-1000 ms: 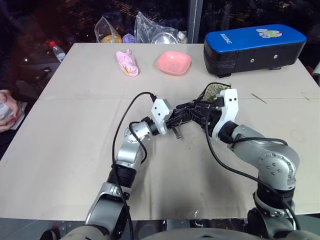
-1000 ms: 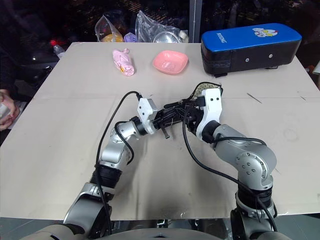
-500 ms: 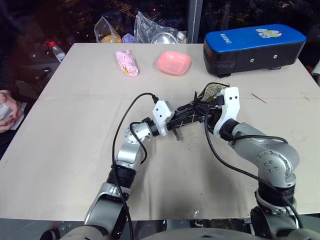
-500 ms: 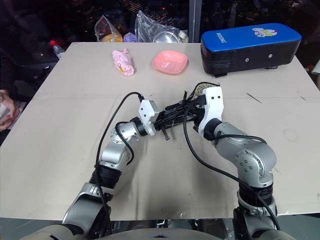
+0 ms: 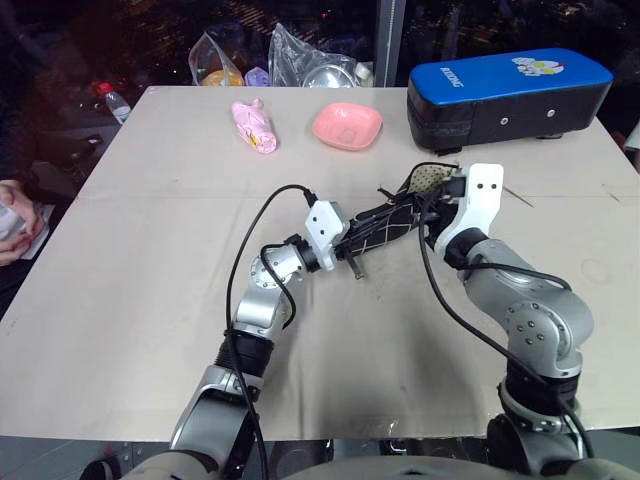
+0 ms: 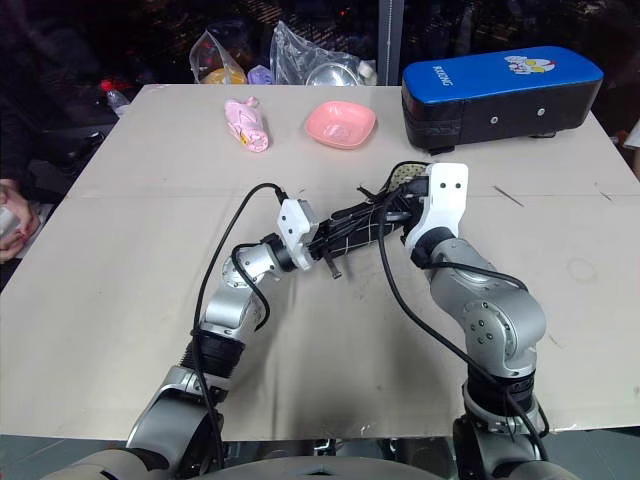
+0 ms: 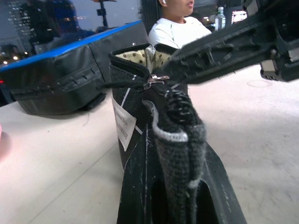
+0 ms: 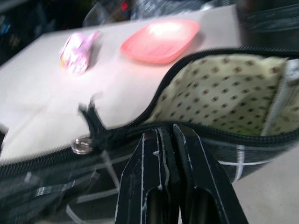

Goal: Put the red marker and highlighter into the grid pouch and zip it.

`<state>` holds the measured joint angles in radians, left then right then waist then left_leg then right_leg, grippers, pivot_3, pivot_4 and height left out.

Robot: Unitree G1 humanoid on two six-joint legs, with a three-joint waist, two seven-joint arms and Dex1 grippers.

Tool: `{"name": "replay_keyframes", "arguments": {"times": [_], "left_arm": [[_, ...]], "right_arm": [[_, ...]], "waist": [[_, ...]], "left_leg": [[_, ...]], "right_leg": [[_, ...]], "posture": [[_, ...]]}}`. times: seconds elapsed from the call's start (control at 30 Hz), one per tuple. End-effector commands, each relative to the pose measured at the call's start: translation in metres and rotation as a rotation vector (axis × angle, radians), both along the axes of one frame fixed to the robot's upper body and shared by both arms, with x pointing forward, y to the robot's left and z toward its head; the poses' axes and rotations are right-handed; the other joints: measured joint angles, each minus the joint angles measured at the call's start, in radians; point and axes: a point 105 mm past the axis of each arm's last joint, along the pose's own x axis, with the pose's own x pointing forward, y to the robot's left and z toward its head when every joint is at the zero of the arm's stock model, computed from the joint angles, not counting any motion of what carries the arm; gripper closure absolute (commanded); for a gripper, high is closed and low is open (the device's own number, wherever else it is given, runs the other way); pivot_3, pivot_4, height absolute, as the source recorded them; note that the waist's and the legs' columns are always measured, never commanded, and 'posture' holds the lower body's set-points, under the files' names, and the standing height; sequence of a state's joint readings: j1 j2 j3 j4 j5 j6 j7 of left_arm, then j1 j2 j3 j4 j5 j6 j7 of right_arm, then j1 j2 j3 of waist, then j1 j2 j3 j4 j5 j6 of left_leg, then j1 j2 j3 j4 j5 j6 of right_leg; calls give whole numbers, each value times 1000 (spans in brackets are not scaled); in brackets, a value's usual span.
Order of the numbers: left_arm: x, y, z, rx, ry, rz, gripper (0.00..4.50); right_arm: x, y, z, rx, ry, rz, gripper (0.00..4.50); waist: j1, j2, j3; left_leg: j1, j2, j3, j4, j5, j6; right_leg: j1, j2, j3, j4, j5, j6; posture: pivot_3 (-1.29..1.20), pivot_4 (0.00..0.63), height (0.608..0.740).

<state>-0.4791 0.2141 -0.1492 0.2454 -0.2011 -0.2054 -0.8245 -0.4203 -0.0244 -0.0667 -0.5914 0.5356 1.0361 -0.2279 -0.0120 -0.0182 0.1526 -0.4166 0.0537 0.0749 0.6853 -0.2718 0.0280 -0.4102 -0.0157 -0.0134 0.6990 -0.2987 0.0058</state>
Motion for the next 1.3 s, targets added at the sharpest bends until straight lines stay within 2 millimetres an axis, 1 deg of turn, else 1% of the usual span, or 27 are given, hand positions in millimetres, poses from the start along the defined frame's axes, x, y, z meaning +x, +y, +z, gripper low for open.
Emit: {"name": "replay_keyframes", "arguments": {"times": [0.03,0.17,0.23,0.37,0.57,0.77,1.0,1.03,1.07,1.13,1.17,1.2,1.27,1.3], "left_arm": [[-1,2,13,-18,-62,5,4500],[0,3,14,-21,-66,11,4500],[0,4,14,-21,-68,14,4500],[1,5,14,-22,-72,23,4500],[2,8,13,-24,-73,35,4500],[2,9,13,-27,-71,44,4500],[3,10,12,-26,-66,46,4500],[4,11,11,-11,-73,48,4500],[4,11,10,8,-83,45,4500],[4,12,7,57,-107,33,4500],[4,13,6,79,-116,27,4500],[4,15,4,94,-120,23,4500],[6,18,1,111,-124,21,4500],[6,20,-1,126,-127,20,4500]], "right_arm": [[3,-38,13,31,-62,-206,4405],[2,-37,13,16,-64,-187,4405],[3,-40,12,13,-62,-200,4405],[6,-58,12,39,-64,-290,4405],[7,-98,11,123,-66,-516,4405],[7,-117,10,214,-59,-644,4405],[7,-120,4,283,-29,-660,4405],[9,-114,5,267,-32,-573,4405],[9,-106,8,231,-47,-461,4174],[2,-96,11,116,-75,-275,3682],[-2,-94,9,62,-77,-217,3187],[-8,-96,4,-22,-66,-161,2721],[-17,-106,-7,-208,-59,-89,1800],[-21,-113,-11,-291,-69,-58,1239]], "waist": [[0,0,0],[0,0,0],[-2,0,0],[-1,0,0],[-1,0,0],[-2,0,0],[-1,1,0],[-1,1,0],[-1,1,0],[2,1,0],[3,1,-1],[3,1,-1],[3,2,-1],[3,2,-1]], "left_leg": [[0,0,0,0,0,0],[0,0,0,0,0,0],[0,0,0,0,0,0],[0,0,0,0,0,0],[0,0,0,0,0,0],[0,0,1,0,0,0],[0,0,1,0,0,0],[0,0,1,0,0,0],[0,0,1,0,0,0],[0,0,1,0,0,0],[0,0,1,0,0,0],[0,0,1,0,0,0],[0,0,1,-1,0,0],[0,0,1,-1,0,1]], "right_leg": [[0,0,0,0,0,0],[0,0,0,0,0,0],[0,0,0,0,0,0],[0,0,0,0,0,0],[0,0,0,0,0,0],[0,0,0,1,0,0],[0,0,1,1,0,0],[0,0,1,1,0,0],[0,0,1,1,0,0],[0,0,1,1,0,0],[0,0,1,0,0,0],[0,0,1,0,0,0],[0,0,1,-2,0,0],[0,0,1,-2,0,0]], "posture": [[0,150,716],[0,150,716],[0,150,716],[0,150,716],[0,150,716],[0,150,716],[0,150,716],[0,150,716],[0,150,716],[0,150,716],[0,150,716],[0,150,716],[0,150,716],[0,150,716]]}}
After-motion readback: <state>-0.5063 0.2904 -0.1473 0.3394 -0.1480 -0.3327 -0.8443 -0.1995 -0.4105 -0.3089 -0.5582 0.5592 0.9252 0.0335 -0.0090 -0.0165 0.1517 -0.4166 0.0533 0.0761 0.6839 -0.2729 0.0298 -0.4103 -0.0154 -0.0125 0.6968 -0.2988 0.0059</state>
